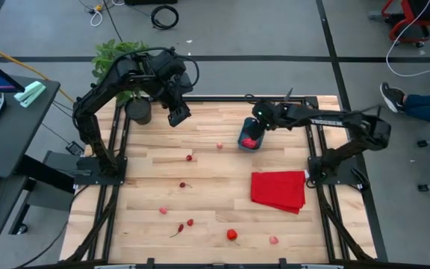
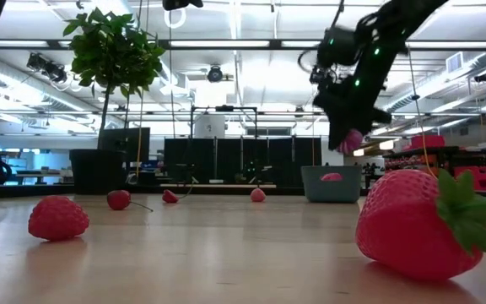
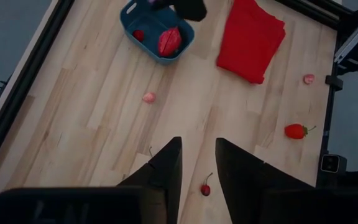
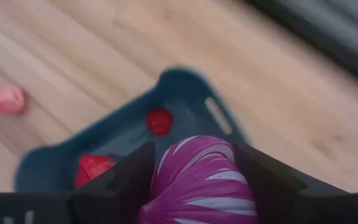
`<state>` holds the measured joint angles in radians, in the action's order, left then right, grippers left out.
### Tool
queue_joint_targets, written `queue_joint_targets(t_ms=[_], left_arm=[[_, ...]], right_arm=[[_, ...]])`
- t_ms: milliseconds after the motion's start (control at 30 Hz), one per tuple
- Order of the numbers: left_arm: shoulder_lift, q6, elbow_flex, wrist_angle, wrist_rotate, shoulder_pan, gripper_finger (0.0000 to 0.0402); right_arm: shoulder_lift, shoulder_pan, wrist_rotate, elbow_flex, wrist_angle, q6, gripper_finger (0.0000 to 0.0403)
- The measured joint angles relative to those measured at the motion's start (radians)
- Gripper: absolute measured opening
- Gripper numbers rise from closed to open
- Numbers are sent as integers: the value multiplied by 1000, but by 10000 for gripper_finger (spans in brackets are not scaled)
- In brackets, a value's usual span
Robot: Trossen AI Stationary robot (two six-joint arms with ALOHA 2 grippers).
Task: Pick and placing Produce into tupperware
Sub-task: Put the onion into the bin, then put the peach into the bin
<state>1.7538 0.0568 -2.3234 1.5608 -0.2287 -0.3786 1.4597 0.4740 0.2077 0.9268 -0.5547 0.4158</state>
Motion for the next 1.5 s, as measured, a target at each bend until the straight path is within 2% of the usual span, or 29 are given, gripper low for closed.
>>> queue_joint_targets(t_ms=[100, 300, 500, 733, 967, 1100, 1200, 1300, 1367, 1500], left_arm=[[0, 0, 0, 0, 0, 0, 101], [0, 0, 0, -1, 0, 0, 102], [0, 0, 0, -2, 0, -1, 99], [0, 0, 0, -2, 0, -1, 101], [0, 0, 0, -7, 0, -2, 96], [0, 0, 0, -7, 0, -2, 98], [0, 6, 0, 7, 0, -2, 97], [-6, 16, 1, 9, -1, -11, 92], [-24, 16, 1, 9, 0, -21, 86], [-70, 16, 1, 10, -1, -60, 75]], right_arm=[[71, 12, -58, 0, 7, -1, 219], [161, -9, -65, 0, 33, -56, 219], [197, -13, -70, 0, 66, -105, 224], [200, -11, -80, 0, 66, -106, 247], [110, -11, -79, 0, 65, -99, 263], [-8, -13, -97, 0, 68, -68, 263], [-109, -29, -163, 0, 91, 21, 259], [-192, -93, -233, 0, 130, -2, 253], [-220, -160, -243, 0, 187, -29, 248], [-198, -305, -229, 0, 394, -51, 244]])
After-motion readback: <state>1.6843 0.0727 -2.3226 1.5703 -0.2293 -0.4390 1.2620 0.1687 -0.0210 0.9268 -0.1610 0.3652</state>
